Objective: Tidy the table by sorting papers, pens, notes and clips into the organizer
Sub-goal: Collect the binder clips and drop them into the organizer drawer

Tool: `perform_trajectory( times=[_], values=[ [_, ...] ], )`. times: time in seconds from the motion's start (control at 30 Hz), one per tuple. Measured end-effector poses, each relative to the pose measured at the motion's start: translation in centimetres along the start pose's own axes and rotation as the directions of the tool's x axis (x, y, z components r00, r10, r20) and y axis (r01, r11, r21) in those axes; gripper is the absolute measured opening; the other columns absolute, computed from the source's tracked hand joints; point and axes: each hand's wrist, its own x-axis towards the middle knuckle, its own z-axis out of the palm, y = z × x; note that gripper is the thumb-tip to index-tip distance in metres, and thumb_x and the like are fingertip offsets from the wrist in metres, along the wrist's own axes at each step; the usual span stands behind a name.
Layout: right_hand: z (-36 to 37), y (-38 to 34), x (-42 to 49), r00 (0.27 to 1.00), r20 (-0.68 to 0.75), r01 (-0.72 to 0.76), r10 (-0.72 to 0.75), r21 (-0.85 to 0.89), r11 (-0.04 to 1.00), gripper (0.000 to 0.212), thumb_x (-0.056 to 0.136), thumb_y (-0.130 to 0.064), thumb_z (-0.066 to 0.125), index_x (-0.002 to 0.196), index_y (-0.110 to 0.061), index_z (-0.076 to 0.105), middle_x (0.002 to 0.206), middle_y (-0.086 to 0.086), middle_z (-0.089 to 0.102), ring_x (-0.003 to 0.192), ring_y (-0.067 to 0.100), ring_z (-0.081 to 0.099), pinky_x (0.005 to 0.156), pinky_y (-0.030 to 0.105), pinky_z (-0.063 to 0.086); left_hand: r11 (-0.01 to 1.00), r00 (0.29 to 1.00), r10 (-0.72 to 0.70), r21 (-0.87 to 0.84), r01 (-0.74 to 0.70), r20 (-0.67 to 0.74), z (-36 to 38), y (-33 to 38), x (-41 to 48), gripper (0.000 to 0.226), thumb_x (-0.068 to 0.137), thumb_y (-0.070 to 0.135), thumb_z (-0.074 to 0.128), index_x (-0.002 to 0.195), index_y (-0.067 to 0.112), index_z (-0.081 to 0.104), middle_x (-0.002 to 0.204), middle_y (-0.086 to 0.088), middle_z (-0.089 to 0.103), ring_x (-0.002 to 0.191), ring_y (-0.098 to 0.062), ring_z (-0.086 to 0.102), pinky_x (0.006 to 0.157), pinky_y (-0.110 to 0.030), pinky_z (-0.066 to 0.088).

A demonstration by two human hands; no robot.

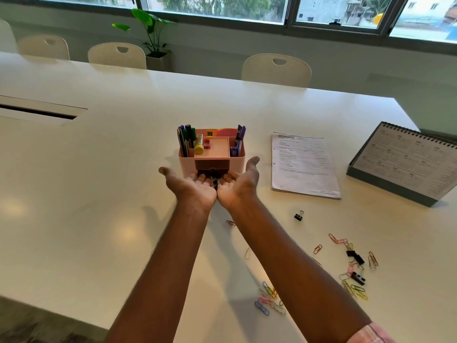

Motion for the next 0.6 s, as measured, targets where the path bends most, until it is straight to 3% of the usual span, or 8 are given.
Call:
perform_trajectory(
  times=[0.13, 0.37, 0.47, 0.6],
  values=[
    [0.4, 0.1, -0.2, 0.998, -0.058, 0.012, -0.010, 0.039, 0.999, 0.087, 0.100, -0.069, 0.047, 0.155, -0.002, 0.039, 0.152, 0.021, 0.050, 0.149, 0.038, 0.041, 0.127, 0.046, 0.029, 1.000, 0.997, 0.006, -0.002, -0.006, -0.073, 0.7, 0.1, -0.6, 0.098, 0.097, 0.078, 0.036, 0.161, 0.004, 0.031, 0.167, -0.020, 0.034, 0.157, -0.039, 0.028, 0.131, -0.054, 0.016],
    [0.5, 0.2, 0.1, 0.997, 0.001, 0.081, -0.081, -0.020, 0.997, 0.072, 0.101, -0.065, 0.049, 0.129, 0.000, 0.062, 0.125, 0.021, 0.069, 0.123, 0.036, 0.064, 0.120, 0.047, 0.043, 0.977, 0.986, -0.091, 0.181, 0.116, -0.138, -0.2, -1.2, -2.1, 0.053, 0.110, 0.044, 0.040, 0.146, 0.007, 0.052, 0.147, -0.018, 0.059, 0.139, -0.038, 0.054, 0.118, -0.057, 0.038],
    [0.6, -0.4, -0.1, 0.987, 0.082, 0.146, -0.141, -0.049, 0.988, 0.068, 0.103, -0.062, 0.049, 0.129, -0.001, 0.064, 0.126, 0.022, 0.071, 0.119, 0.037, 0.068, 0.114, 0.047, 0.049, 0.988, 0.985, -0.094, 0.106, 0.110, -0.146, -0.7, -1.3, -1.9, 0.051, 0.109, 0.045, 0.042, 0.145, 0.010, 0.052, 0.142, -0.019, 0.061, 0.136, -0.040, 0.056, 0.117, -0.058, 0.041],
    [0.2, -2.6, -0.4, 0.975, 0.094, 0.206, -0.200, -0.053, 0.977, 0.064, 0.104, -0.059, 0.051, 0.125, -0.001, 0.067, 0.125, 0.023, 0.073, 0.116, 0.037, 0.072, 0.110, 0.047, 0.053, 0.998, 0.994, -0.038, -0.061, 0.032, -0.101, -0.3, -0.3, -0.9, 0.066, 0.103, 0.053, 0.049, 0.152, 0.010, 0.043, 0.150, -0.022, 0.053, 0.145, -0.043, 0.046, 0.126, -0.061, 0.027]
  ],
)
